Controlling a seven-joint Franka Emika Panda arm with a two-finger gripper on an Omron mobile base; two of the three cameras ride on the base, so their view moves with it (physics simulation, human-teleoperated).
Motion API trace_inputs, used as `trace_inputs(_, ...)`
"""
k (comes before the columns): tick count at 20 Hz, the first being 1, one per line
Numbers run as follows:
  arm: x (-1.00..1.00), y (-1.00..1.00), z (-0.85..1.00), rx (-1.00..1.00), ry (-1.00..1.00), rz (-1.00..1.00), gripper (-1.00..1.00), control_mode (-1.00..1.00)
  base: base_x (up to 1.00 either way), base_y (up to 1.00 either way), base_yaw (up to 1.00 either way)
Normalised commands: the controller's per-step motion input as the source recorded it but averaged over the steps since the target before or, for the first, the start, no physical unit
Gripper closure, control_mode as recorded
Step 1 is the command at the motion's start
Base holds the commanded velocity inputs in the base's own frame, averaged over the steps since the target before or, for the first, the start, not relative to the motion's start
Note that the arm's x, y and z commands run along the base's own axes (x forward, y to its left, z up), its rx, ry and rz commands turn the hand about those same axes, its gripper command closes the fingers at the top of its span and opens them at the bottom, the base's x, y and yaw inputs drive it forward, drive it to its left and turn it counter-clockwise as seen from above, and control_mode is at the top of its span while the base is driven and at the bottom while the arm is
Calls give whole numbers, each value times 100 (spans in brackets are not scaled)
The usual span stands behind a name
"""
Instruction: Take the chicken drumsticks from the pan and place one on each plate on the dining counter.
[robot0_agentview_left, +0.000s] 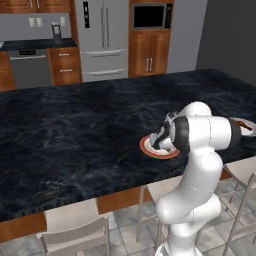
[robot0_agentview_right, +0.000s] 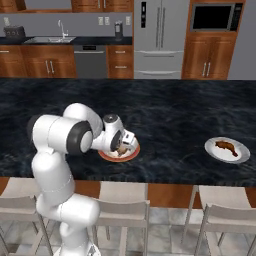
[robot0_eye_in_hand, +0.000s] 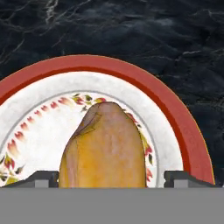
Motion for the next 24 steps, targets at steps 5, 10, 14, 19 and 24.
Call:
trace_inputs(5,-15,0,88,-3,22,2,-100,-100,0,0,0)
trace_inputs(10,-61,5,100,0,4,14,-100,-100,0,0,0)
trace_inputs(14,-100,0,100,0,9,15,-100,-100,0,0,0)
trace_inputs(19,-100,15,87,0,16,14,-100,-100,0,0,0)
trace_inputs(24,-100,31,30,0,6,9,-100,-100,0,0,0)
